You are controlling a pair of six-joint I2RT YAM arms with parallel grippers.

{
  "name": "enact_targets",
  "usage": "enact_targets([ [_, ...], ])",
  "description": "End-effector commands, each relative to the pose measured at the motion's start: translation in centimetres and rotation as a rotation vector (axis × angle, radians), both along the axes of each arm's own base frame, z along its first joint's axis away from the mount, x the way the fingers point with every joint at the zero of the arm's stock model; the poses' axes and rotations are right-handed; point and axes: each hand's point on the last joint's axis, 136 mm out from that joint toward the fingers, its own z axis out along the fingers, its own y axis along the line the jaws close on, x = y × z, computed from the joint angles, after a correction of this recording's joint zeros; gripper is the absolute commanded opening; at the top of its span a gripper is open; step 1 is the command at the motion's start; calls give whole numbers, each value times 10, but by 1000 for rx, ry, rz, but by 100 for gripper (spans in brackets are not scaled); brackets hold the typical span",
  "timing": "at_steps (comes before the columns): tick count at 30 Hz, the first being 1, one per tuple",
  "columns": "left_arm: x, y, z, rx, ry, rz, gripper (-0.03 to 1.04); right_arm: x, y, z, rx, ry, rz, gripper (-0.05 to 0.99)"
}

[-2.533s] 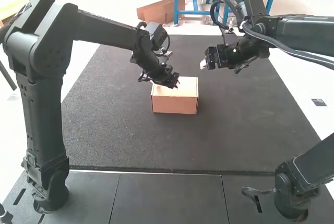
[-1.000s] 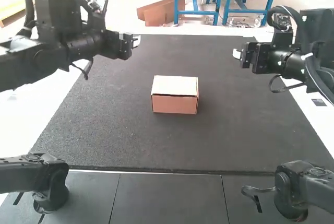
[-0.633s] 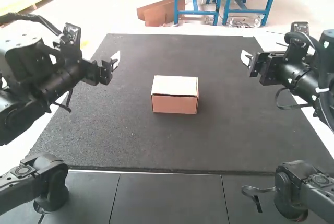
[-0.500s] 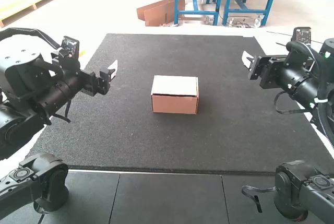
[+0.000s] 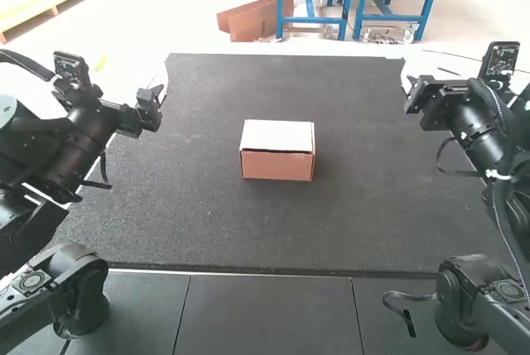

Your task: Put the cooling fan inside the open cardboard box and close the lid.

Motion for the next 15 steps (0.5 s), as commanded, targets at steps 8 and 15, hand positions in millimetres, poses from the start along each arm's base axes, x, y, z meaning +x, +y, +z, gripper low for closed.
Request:
enact_targets([
  [8,-14,-3,-29,25,-52,-58,97,6,-2,-30,1,23,28,91],
  [15,-10,2,-42,48,-16,-64,97,0,-5,-48,47,29,65,91],
])
